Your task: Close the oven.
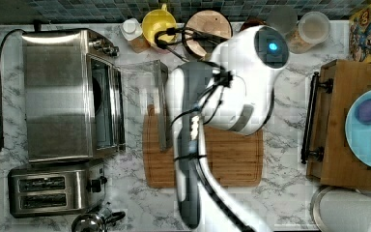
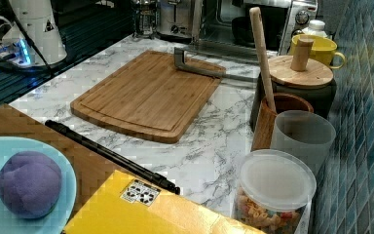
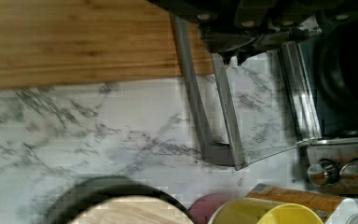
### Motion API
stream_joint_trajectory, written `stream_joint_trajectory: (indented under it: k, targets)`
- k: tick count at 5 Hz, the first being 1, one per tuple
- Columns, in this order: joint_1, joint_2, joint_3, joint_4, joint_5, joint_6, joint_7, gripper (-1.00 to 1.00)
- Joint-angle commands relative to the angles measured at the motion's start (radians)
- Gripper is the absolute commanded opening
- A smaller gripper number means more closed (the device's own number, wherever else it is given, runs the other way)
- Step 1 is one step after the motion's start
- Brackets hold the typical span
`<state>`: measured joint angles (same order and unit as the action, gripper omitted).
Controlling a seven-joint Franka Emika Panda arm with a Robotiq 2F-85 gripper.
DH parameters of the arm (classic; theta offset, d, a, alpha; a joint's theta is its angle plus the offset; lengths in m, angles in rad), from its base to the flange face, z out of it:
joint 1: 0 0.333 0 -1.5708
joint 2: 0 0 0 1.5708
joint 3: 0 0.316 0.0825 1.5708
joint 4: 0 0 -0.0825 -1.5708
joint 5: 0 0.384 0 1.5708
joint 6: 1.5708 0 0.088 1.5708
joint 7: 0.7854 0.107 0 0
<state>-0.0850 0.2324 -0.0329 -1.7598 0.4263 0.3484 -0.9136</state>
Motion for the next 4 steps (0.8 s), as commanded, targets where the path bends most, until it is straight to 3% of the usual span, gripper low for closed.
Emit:
stream_joint_trajectory:
  k: [1,3,4]
  targets:
    - [-0.112,-0.022,0.005,-0.122,0.260,0.048,-0.393,-1.00]
    - [-0.157,0.069,0.065,-0.199,0.405,0.080,-0.608,-1.00]
    - [-0.154,0.112,0.085,-0.222,0.437,0.129,-0.660,-1.00]
